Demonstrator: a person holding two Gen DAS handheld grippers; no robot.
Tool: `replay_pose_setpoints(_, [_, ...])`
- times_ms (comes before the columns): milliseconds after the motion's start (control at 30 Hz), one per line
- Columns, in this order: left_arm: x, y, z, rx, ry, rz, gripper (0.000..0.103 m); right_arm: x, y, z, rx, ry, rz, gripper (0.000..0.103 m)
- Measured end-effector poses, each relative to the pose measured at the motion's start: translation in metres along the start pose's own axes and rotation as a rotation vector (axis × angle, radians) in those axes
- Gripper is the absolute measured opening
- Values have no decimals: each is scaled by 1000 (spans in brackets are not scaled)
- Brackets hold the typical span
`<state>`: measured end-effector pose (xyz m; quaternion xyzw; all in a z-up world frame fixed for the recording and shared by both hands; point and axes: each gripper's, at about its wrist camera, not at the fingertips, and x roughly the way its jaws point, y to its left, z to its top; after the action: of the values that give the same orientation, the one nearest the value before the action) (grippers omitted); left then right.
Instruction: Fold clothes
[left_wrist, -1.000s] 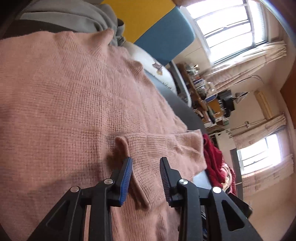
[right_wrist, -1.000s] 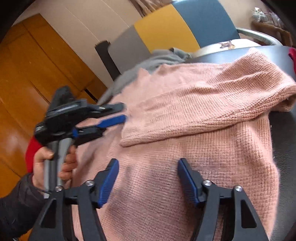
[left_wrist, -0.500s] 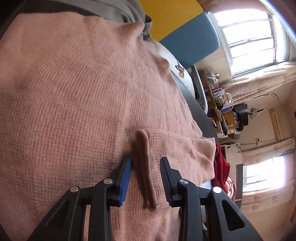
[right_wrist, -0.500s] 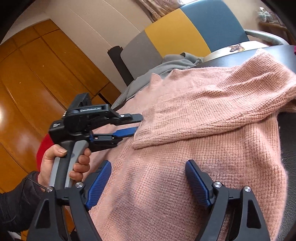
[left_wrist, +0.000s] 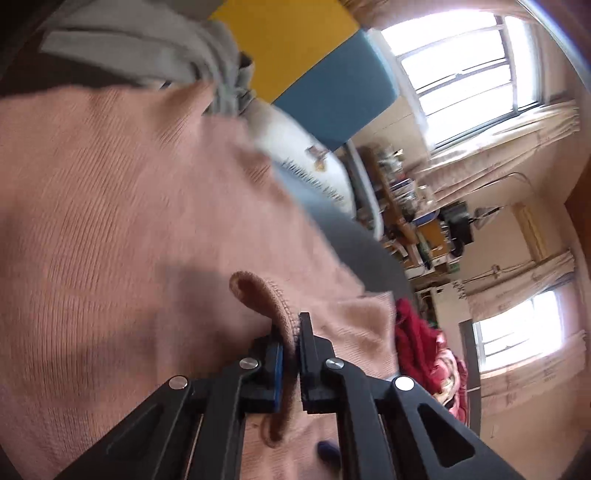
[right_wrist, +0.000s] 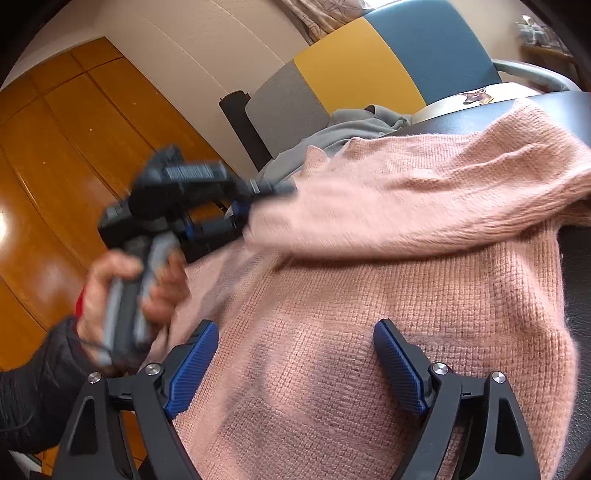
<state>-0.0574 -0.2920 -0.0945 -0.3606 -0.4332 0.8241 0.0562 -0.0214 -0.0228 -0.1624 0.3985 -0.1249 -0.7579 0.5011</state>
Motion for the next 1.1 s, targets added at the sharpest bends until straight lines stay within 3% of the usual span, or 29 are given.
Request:
replay_pose_setpoints(133, [-45, -41, 37, 86, -112, -72, 5, -2, 0, -1, -2, -2, -1, 88])
replay_pose_setpoints(300, [-78, -43, 53, 136, -142, -9, 5, -2, 1, -2, -2, -2, -1, 88])
replay_pose_setpoints(533, [-78, 30, 26, 24, -104, 86, 5, -1, 1, -2, -3, -3, -4, 88])
replay_pose_setpoints(700, [-104, 78, 17, -149, -160, -11, 5, 1, 3, -1, -4, -3, -7, 89])
replay_pose_setpoints(767, [-116, 85, 19, -151, -183, 7, 5, 1, 3, -1, -6, -1, -8, 89])
replay_pose_setpoints(967, [-87, 115, 12, -135, -26, 198, 5, 2, 3, -1, -11, 2, -14, 90])
replay_pose_setpoints(1100, [-84, 151, -2, -281, -25, 120, 15, 4, 6, 3, 11, 27, -45, 89])
